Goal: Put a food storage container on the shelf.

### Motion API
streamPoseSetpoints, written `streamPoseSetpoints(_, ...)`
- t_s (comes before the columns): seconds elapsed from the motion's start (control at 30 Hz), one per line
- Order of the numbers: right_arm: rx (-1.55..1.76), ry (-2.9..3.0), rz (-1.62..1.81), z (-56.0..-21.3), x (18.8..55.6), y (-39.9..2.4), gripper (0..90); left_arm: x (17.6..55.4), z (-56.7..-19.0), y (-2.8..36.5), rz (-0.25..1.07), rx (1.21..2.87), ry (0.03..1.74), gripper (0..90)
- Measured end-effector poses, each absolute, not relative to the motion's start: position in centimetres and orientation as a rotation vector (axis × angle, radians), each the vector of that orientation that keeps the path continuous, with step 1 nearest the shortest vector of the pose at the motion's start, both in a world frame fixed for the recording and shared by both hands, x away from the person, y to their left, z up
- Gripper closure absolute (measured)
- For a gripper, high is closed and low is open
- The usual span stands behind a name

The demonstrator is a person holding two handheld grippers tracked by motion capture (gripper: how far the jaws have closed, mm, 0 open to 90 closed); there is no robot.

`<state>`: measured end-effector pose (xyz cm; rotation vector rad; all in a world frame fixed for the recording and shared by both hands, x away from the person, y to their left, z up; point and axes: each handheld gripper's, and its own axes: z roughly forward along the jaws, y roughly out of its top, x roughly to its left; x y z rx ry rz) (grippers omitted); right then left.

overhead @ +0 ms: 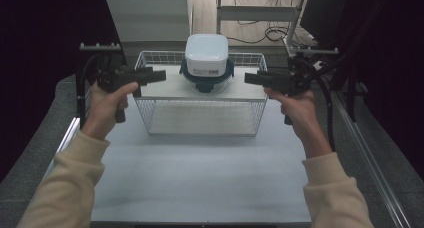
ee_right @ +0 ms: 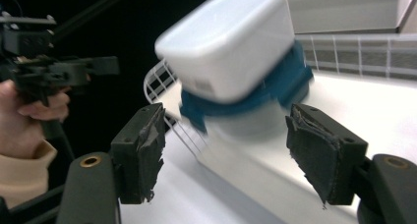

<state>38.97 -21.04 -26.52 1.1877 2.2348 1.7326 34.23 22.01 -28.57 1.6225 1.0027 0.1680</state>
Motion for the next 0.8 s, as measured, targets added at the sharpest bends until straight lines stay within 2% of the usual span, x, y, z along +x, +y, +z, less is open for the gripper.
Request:
streamPoseSetpoints(0.4, 1.026, 2.254, 1.602, -32.0, 32.2, -23.2, 26.5, 27.8, -35.0, 21.8, 0.285, 1.726, 1.006, 26.6)
streamPoseSetpoints(0.8, 1.073, 2.328, 1.491, -39.7, 28.5, -23.6, 24.8, 25.3, -42.5, 21.0, 0.256, 1.805, 1.082, 27.0)
